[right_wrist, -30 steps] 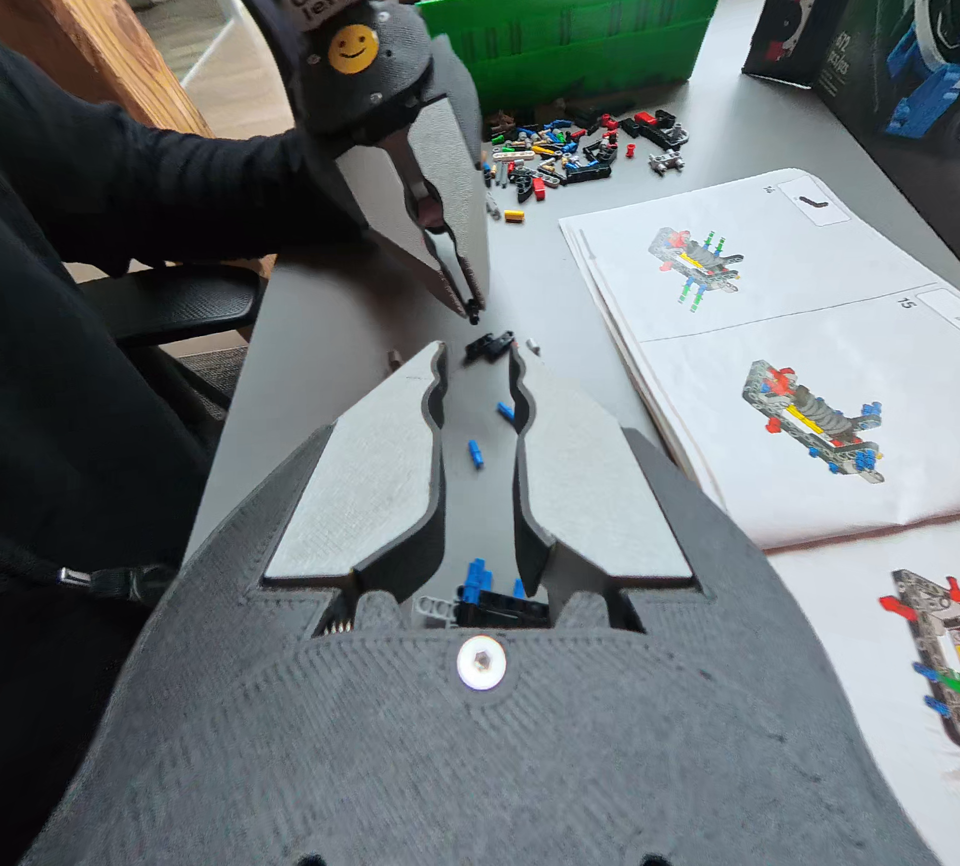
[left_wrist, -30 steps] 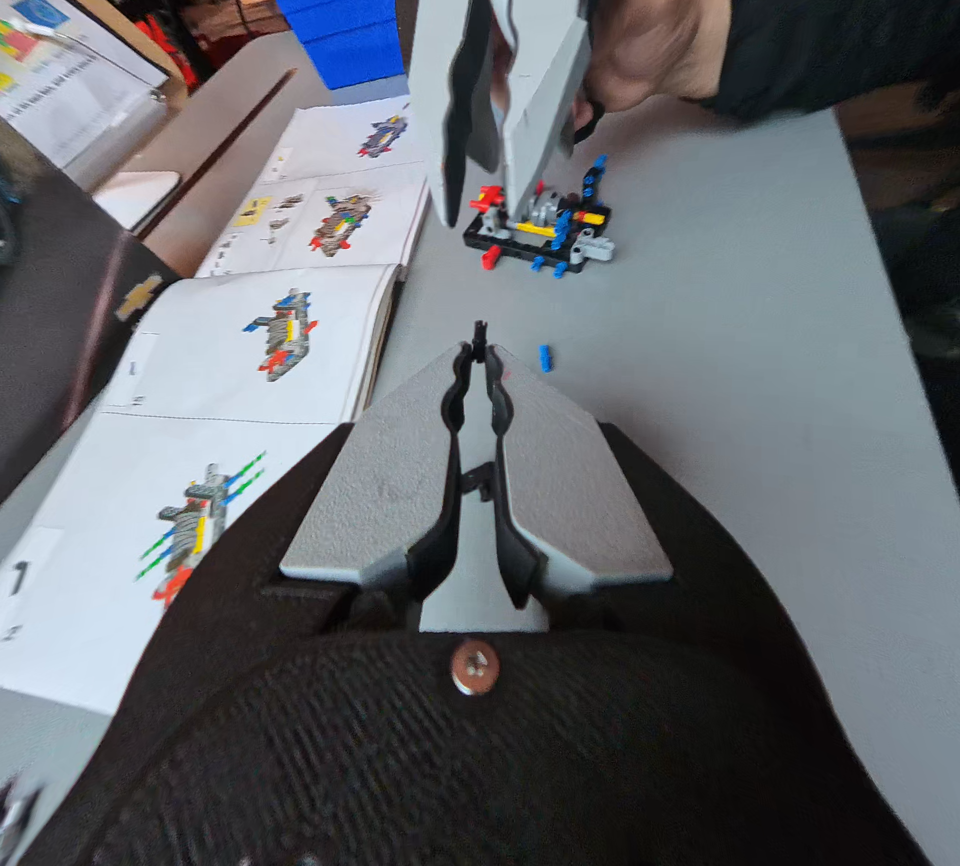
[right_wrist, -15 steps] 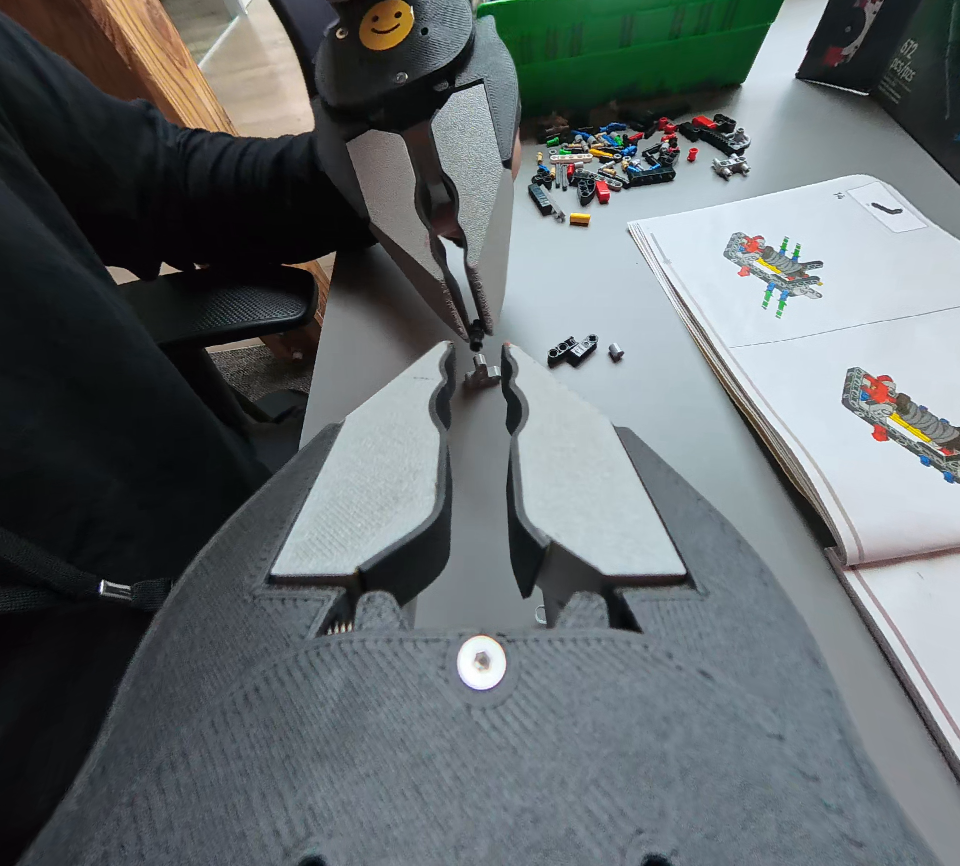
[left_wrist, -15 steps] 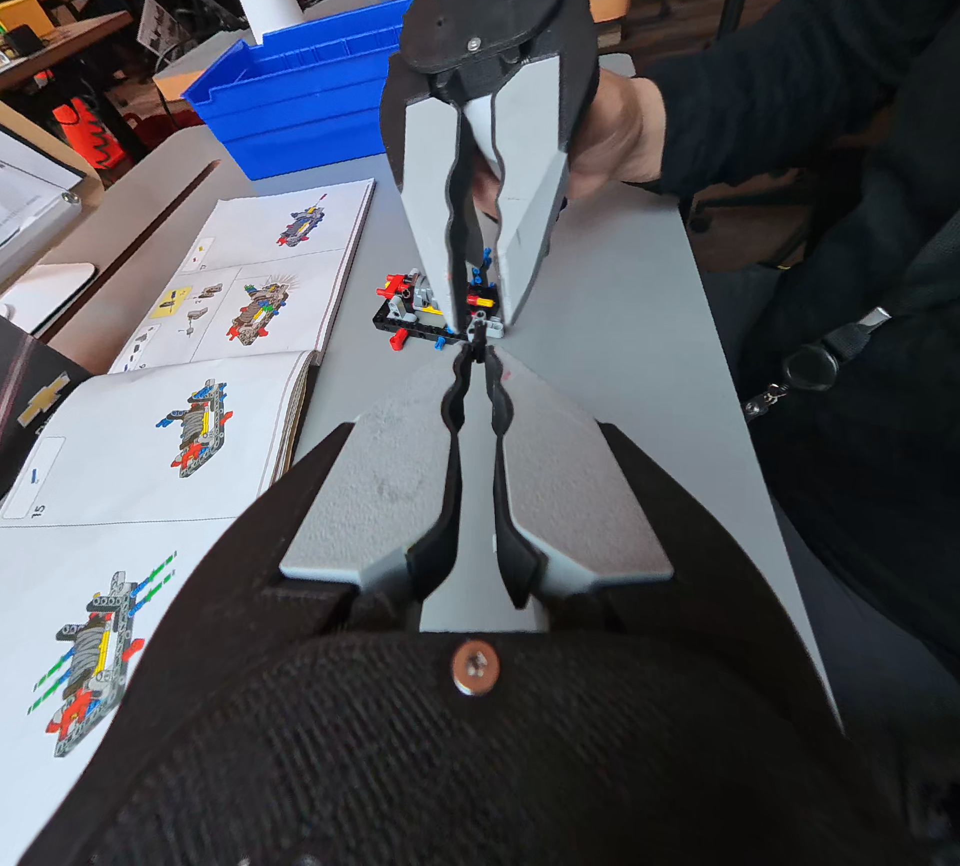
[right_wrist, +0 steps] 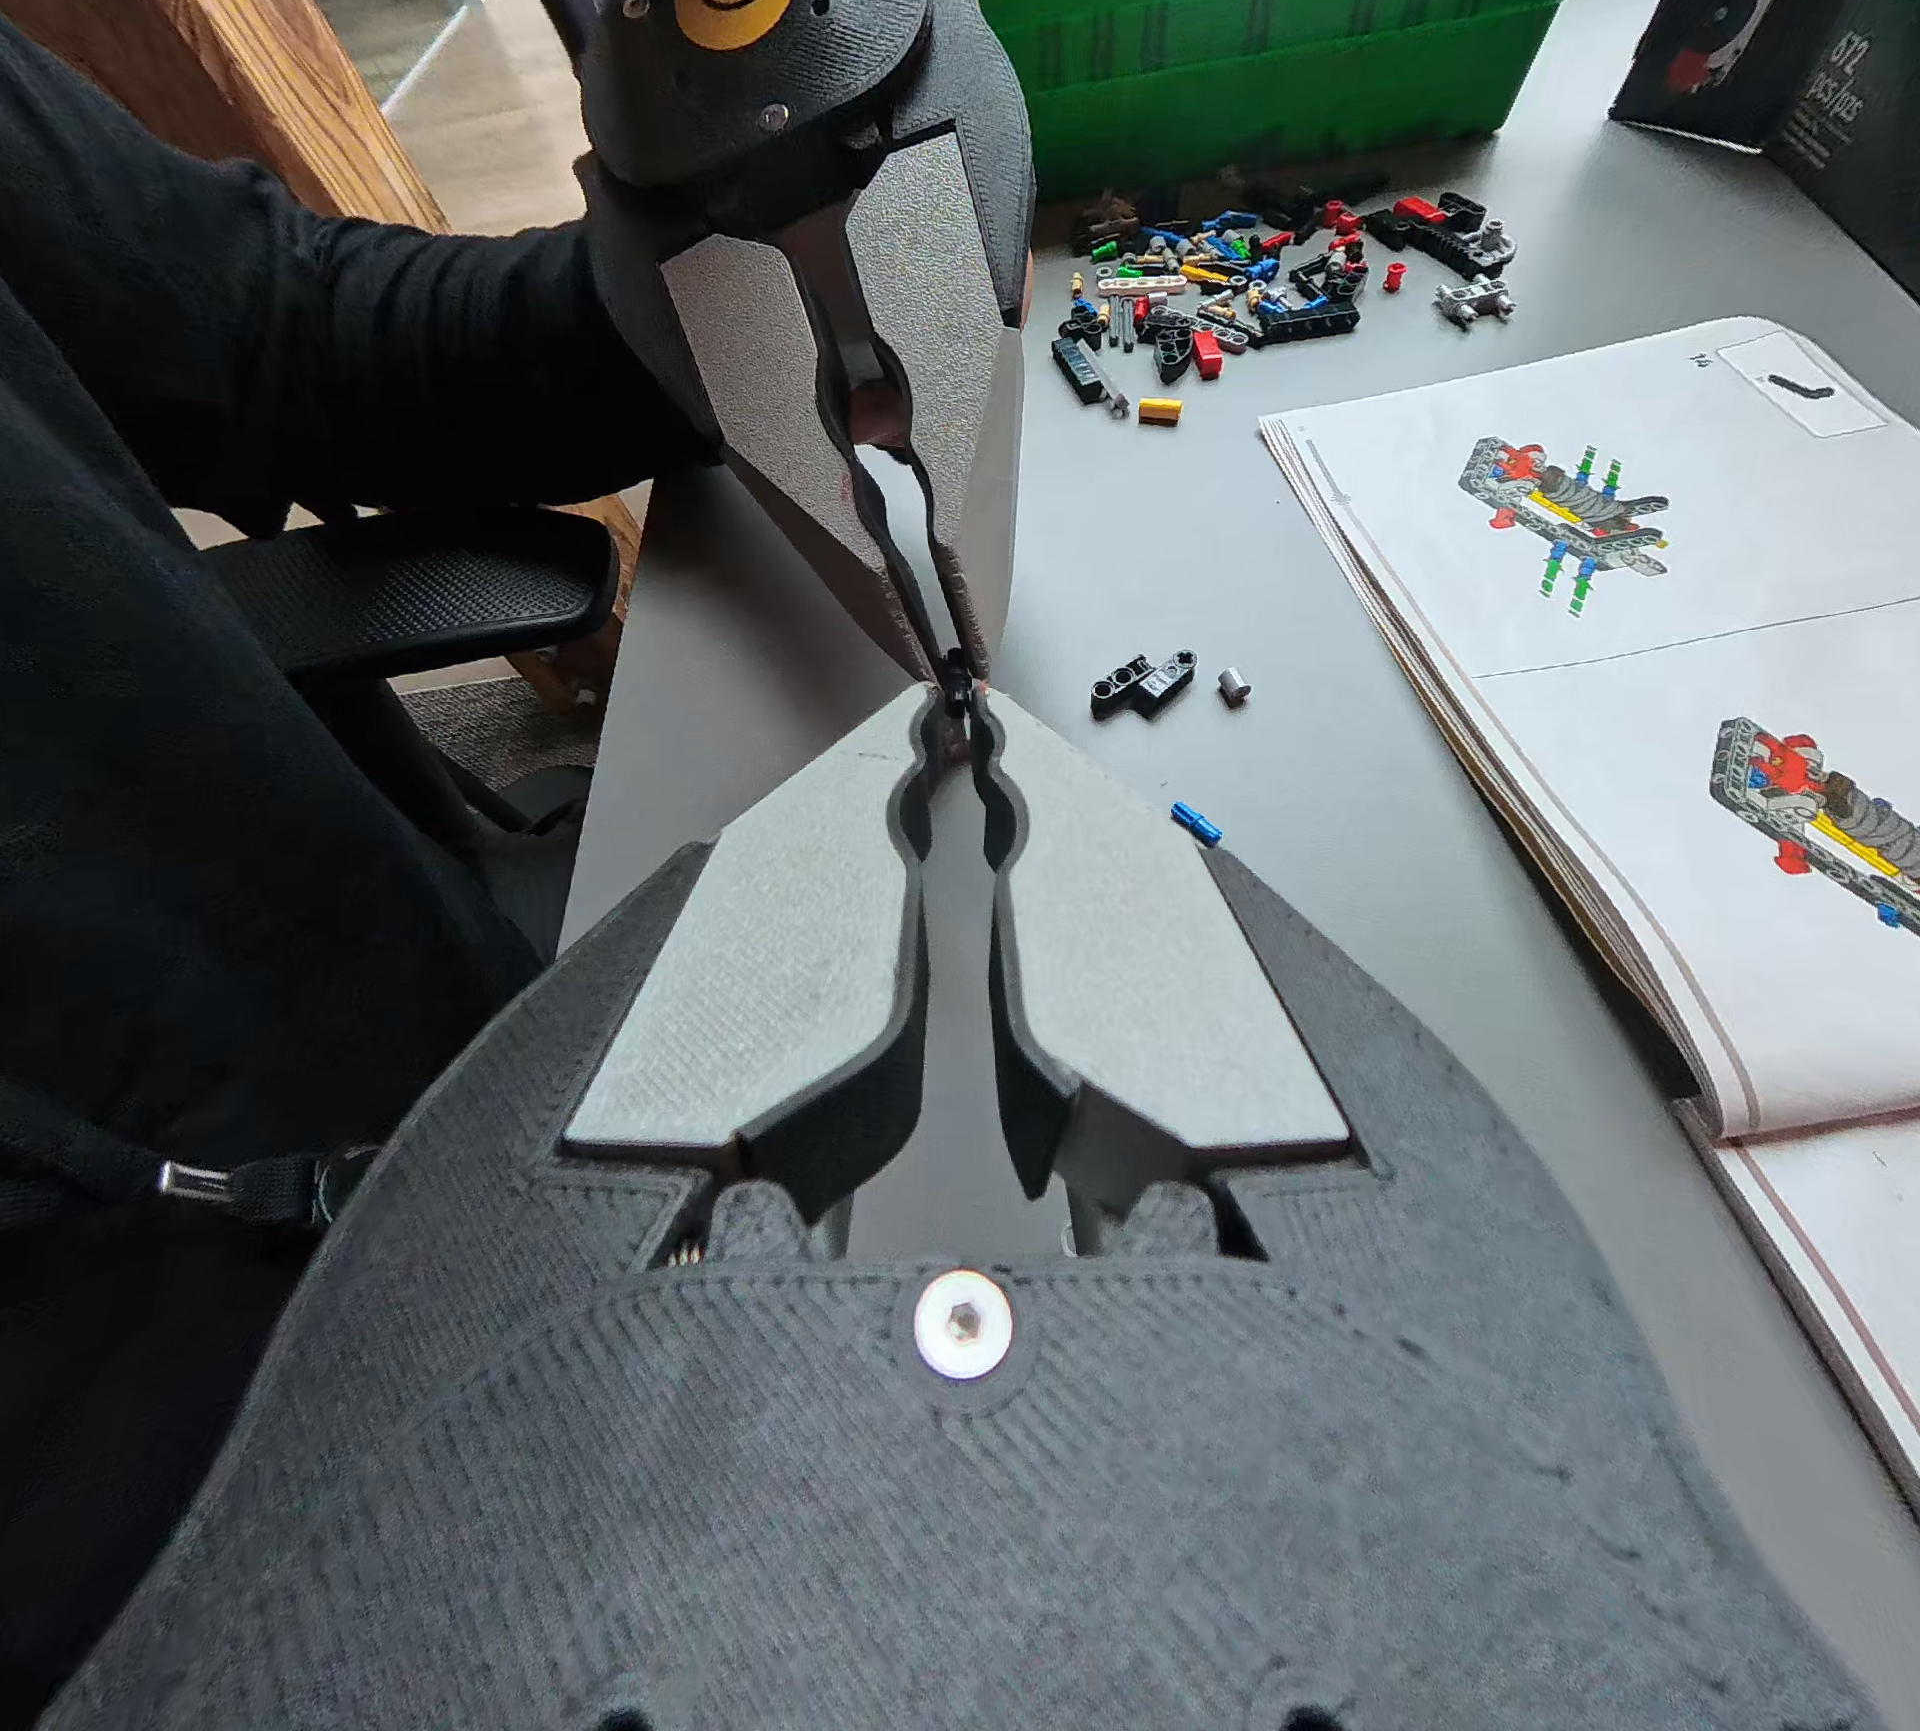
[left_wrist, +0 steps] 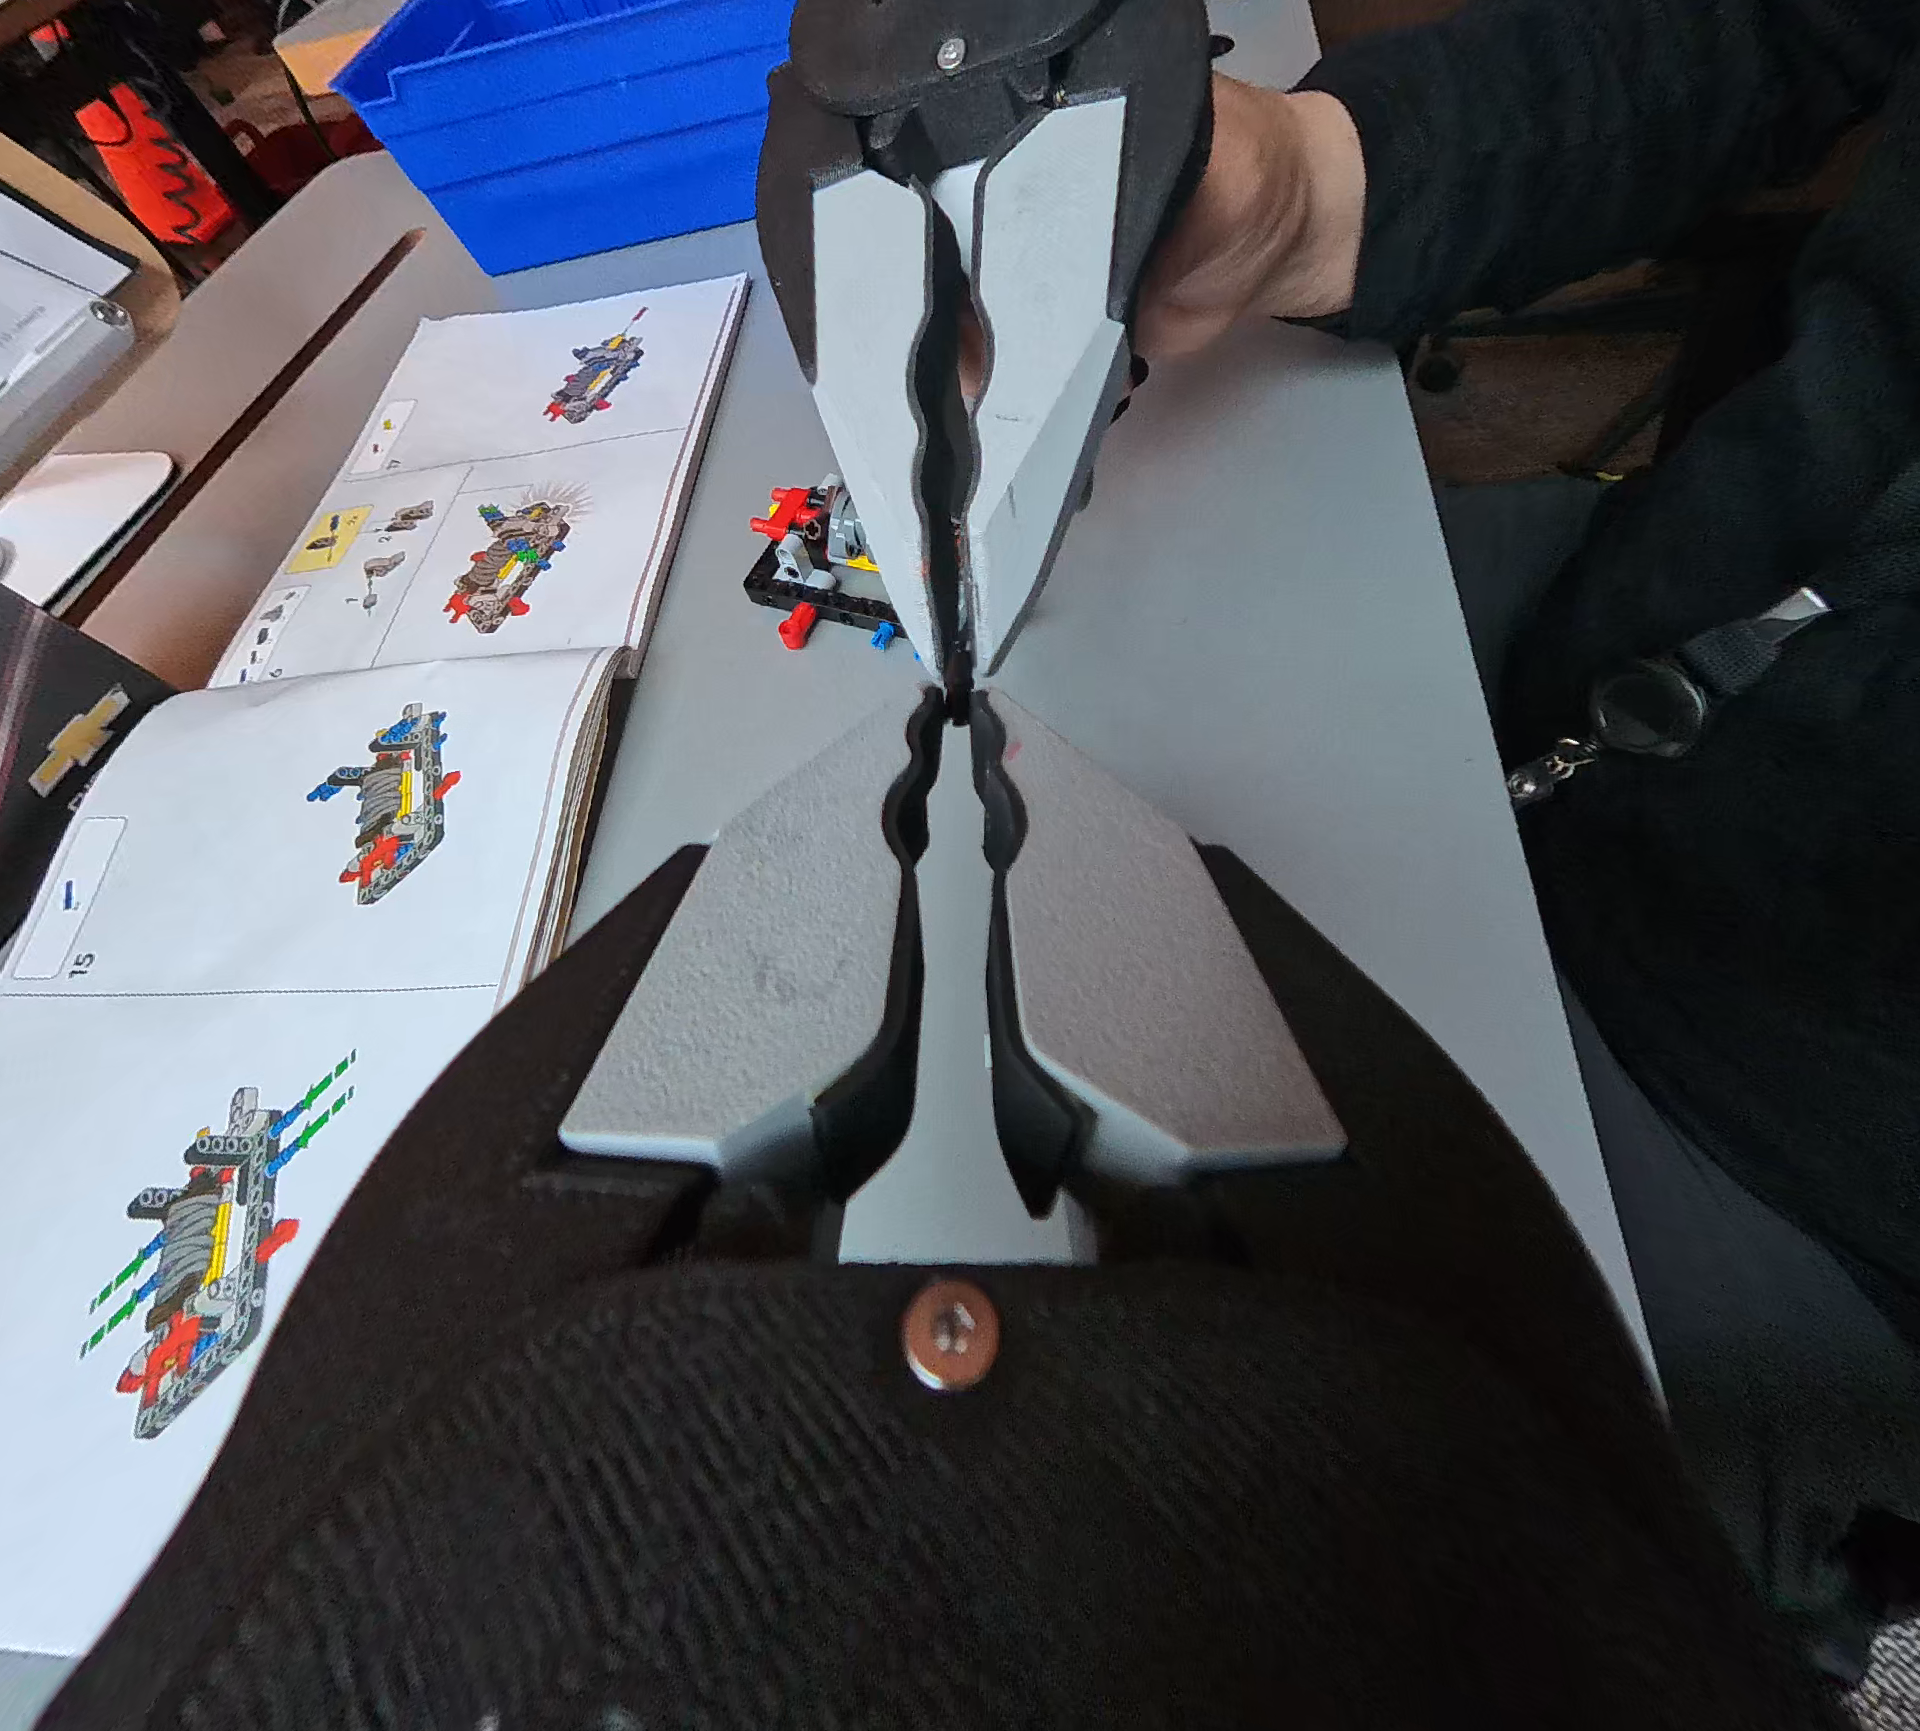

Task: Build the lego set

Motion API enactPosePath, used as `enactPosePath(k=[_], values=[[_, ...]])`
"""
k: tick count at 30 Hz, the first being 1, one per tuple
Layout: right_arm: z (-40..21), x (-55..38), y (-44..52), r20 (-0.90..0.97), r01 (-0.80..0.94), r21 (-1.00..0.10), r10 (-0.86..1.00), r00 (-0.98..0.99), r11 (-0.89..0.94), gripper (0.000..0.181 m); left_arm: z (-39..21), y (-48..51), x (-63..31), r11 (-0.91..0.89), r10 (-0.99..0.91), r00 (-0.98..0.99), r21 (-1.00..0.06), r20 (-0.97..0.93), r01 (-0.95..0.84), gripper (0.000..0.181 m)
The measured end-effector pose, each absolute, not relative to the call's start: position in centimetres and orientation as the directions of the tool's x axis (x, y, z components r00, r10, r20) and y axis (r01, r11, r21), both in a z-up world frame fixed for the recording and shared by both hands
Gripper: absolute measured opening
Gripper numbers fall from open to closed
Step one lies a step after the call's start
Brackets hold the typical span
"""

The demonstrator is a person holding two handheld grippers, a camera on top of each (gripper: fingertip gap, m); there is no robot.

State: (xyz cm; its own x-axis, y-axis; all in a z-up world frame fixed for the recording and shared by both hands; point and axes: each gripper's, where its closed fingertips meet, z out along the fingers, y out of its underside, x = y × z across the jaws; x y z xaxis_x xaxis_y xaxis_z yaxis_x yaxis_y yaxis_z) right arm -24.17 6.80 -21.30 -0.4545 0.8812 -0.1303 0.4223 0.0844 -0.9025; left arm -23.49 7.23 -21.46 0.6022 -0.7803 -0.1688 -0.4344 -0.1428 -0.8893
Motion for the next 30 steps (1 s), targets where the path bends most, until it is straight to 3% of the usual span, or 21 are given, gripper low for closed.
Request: enactPosePath(k=[30], values=[[-22.8,-24.5,6.6,-0.161,0.428,-0.903,0.903,-0.399,0.028,0.001,-23.1,7.0,-23.9,-0.23,-0.77,0.627,-0.863,-0.121,-0.45,0.004]])
